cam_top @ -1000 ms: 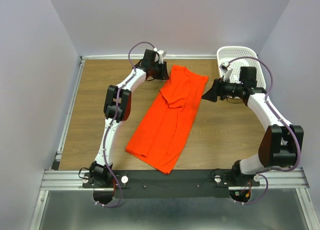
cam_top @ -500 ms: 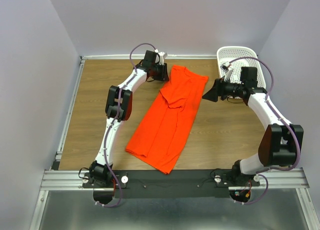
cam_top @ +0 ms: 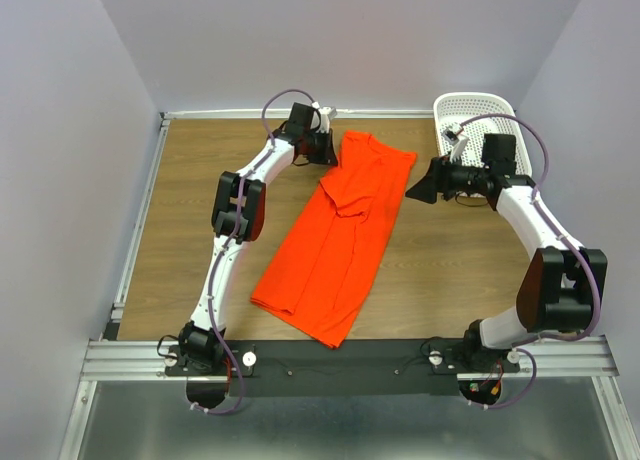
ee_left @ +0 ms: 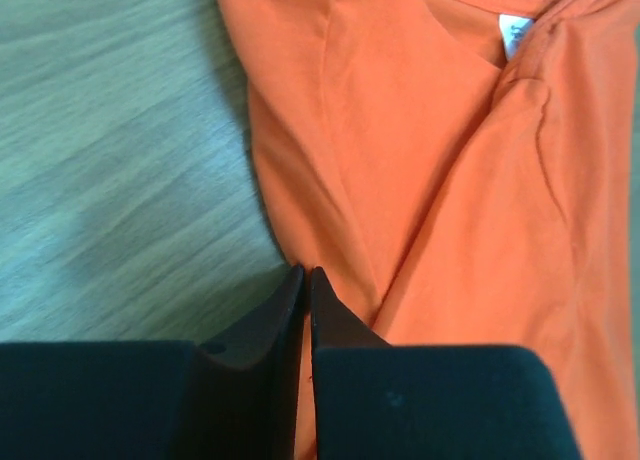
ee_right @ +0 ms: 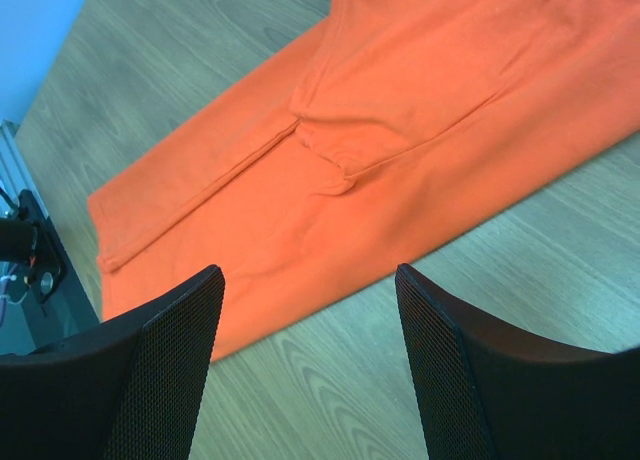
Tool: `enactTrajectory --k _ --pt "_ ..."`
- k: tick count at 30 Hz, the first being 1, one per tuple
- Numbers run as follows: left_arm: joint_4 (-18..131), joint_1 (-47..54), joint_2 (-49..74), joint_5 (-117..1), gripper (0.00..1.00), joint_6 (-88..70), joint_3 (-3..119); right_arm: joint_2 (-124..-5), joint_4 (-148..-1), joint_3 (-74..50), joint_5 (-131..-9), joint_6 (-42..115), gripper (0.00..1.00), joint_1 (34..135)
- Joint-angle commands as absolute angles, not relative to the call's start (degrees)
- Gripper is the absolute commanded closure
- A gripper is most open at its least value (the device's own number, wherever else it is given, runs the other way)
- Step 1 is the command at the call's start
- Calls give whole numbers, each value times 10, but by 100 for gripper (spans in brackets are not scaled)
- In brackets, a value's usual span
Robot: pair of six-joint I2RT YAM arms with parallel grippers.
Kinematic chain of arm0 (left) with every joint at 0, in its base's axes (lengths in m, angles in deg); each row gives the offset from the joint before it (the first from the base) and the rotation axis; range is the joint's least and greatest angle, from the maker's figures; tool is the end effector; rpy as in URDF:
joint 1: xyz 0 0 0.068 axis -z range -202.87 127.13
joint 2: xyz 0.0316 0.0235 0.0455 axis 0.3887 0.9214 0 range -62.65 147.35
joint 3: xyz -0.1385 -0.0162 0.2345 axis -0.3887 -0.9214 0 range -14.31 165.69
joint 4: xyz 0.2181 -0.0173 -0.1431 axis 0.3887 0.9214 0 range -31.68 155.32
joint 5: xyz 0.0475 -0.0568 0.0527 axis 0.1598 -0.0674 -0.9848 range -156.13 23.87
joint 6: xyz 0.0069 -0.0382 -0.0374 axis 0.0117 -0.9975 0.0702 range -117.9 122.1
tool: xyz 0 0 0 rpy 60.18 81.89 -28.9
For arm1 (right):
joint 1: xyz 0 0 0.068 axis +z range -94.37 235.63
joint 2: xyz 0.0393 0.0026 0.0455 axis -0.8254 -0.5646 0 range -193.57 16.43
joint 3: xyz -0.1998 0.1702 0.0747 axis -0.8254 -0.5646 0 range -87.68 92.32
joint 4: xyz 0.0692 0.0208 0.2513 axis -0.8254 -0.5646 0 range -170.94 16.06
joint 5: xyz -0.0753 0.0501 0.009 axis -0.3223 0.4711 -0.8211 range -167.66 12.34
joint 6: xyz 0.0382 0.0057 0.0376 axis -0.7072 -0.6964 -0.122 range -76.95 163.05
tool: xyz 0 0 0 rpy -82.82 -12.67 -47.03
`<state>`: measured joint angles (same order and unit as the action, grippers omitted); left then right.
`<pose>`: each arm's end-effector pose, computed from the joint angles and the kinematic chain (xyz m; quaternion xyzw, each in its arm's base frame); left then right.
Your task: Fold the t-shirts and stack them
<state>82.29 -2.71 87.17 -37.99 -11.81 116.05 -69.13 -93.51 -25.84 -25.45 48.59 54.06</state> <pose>0.5347 -0.2140 0.1488 0.1446 0.8844 -0.3259 0.3012 0.3184 0.0195 0.2675 -0.2029 0.8179 0.3811 0.3803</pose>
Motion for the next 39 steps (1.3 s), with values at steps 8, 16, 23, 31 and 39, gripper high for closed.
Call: enactTrajectory --k 8,16,23,31,39 --pt "806 -48 862 -333 100 -153 1144 -701 -941 -264 -232 483 23 529" --pt "809 -94 840 -416 100 -170 1115 -699 -941 -264 -228 483 23 526" --pt "808 -143 816 -453 100 -179 1070 -701 -942 -265 -226 485 23 525" --pt "729 -175 738 -457 100 -246 932 -710 -949 -264 -212 492 23 525" --pt "686 -195 643 -514 100 -324 843 -716 -1000 -250 -189 560 23 526"
